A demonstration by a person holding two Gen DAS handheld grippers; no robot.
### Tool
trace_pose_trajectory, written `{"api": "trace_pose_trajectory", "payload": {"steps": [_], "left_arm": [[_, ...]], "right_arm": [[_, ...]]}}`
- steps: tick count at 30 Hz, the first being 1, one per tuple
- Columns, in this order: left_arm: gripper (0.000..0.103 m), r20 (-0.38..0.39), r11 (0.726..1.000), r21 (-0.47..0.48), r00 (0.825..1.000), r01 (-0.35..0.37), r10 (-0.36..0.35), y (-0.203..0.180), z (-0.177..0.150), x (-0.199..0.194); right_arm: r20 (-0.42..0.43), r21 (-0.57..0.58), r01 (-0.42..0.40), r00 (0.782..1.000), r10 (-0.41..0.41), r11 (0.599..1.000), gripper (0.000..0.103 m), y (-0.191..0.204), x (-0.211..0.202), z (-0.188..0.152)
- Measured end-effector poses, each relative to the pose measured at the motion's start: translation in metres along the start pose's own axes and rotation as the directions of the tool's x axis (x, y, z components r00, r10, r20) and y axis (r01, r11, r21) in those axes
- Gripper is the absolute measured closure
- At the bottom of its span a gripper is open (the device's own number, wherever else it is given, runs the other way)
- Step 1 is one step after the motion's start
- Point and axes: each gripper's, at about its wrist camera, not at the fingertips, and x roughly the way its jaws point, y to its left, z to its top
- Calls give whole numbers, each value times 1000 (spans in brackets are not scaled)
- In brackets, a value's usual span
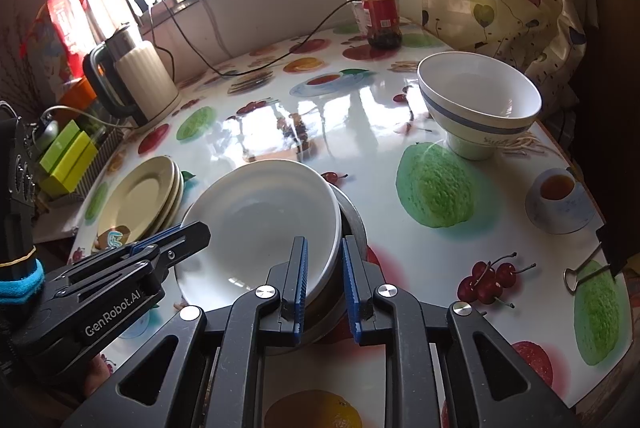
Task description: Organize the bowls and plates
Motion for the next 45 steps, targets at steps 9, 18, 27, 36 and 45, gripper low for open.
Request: {"api": "trace_pose_trajectory", "payload": {"steps": [9,18,27,36,45], "left_arm": [[91,1,1000,2,1000,-2,2,0,0,1],[87,6,1000,16,1000,-8,8,-3,2,0],[66,38,999,33,999,-33,31,-9,8,-9],[64,63,997,49,996,-62,58,-16,17,-14],[64,74,995,89,996,-50,44,-32,35,-9]], "right_arm": [[-1,-3,0,1000,0,1000,84,-1,0,0],[7,7,-7,1000,7,1000,70,-1,-1,1],[31,17,-9,999,9,1000,65,-4,-7,6],[51,29,-2,999,1,1000,56,-9,-12,13],[77,40,30,996,-33,999,54,-20,-15,26]]}}
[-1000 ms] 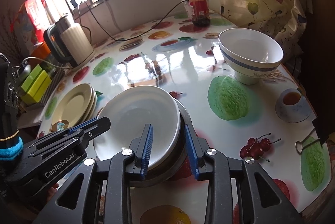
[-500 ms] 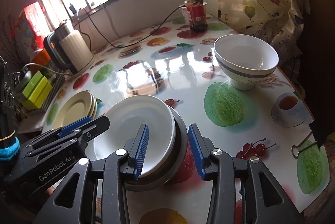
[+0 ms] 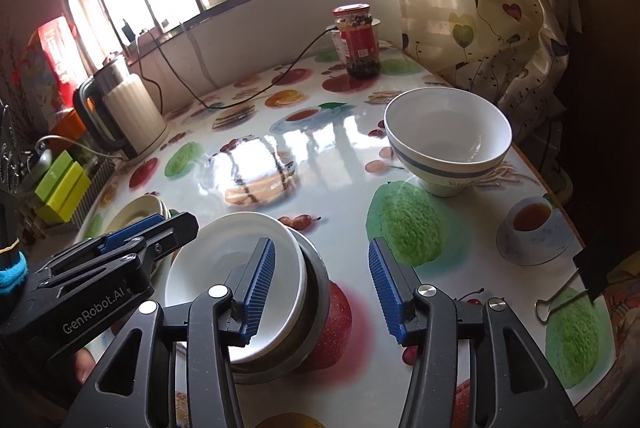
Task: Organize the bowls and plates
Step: 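Move both grippers to the blue-striped white bowl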
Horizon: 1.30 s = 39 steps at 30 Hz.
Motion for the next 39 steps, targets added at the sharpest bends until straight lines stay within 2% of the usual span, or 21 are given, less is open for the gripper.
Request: {"api": "trace_pose_trajectory", "payload": {"steps": [4,16,25,27,32,39], "left_arm": [[64,5,999,-2,999,48,-48,-7,12,6],[64,-5,992,9,992,123,-123,-32,43,28],[64,-12,990,24,990,142,-141,-62,63,44],[64,-15,984,17,984,175,-175,-67,65,47],[64,-44,986,38,986,165,-164,-81,67,60],[64,-64,984,40,984,172,-169,-99,70,76]], "right_arm": [[23,10,32,999,-33,999,52,-11,-2,10],[60,67,113,991,-117,991,51,-54,-2,34],[83,98,167,981,-175,981,51,-88,-2,51],[92,101,175,978,-185,979,51,-95,-3,56],[88,95,211,972,-220,973,51,-112,3,65],[69,99,215,973,-222,972,51,-131,17,74]]}}
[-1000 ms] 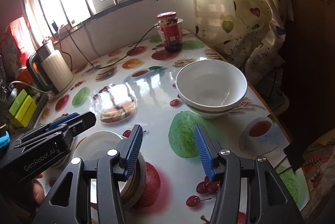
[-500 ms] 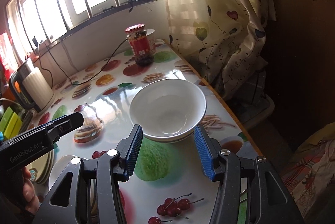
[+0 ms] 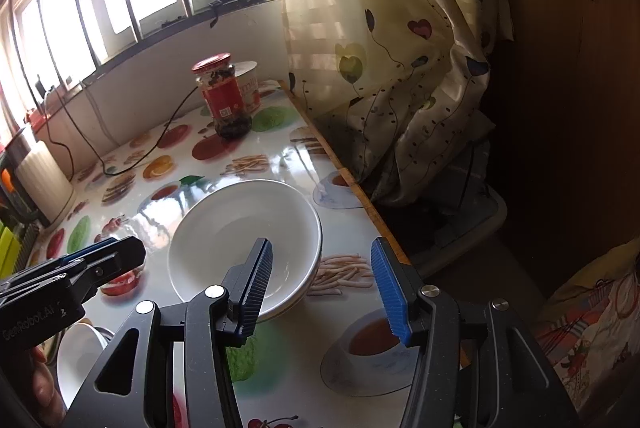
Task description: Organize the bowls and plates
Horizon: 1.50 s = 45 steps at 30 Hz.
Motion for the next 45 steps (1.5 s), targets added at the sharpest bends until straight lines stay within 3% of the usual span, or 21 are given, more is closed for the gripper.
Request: {"api": "trace_pose_trajectory", "payload": {"steps": [15,20,30,37,40,45], "left_arm": [[64,-53,1000,-2,999,-10,9,-6,3,30],[64,-59,1000,4,998,-16,17,-8,4,36],[66,-59,1000,11,998,-24,25,-11,6,40],[71,-63,999,17,997,-37,38,-13,6,43],[80,-67,999,18,997,-40,42,-12,6,44],[83,-65,999,23,997,-43,44,-13,6,44]], "right_arm": [[-37,-7,-31,999,30,1000,52,-7,25,6],[-46,-7,-41,998,40,999,61,-8,32,7],[-48,-7,-42,998,42,999,66,-9,35,9],[-52,-2,-47,998,47,999,74,-11,38,9],[-51,-6,-58,997,58,998,79,-10,40,10],[-48,-13,-66,997,65,998,84,-7,42,10]]}}
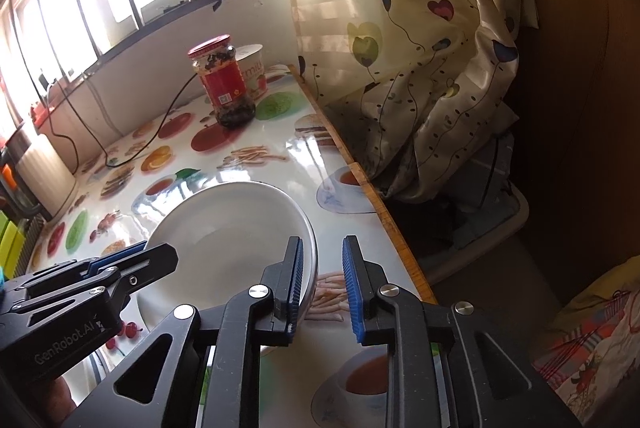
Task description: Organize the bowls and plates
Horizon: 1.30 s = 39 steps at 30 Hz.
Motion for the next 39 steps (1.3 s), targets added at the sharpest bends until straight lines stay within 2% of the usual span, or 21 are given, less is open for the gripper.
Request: {"api": "trace_pose_trajectory", "payload": {"steps": [4,13,39], "left_arm": [[87,-1,1000,2,1000,-6,6,-1,0,1],[93,-1,1000,-1,1000,-1,1,1,1,3],[93,4,1000,-3,1000,-4,4,0,1,2]], "right_arm": [[4,-1,-5,1000,5,1000,89,1,-1,-1],[8,-4,-25,1000,25,1000,93,4,-1,-1],[10,3,-27,1000,27,1000,94,4,-1,0]]}}
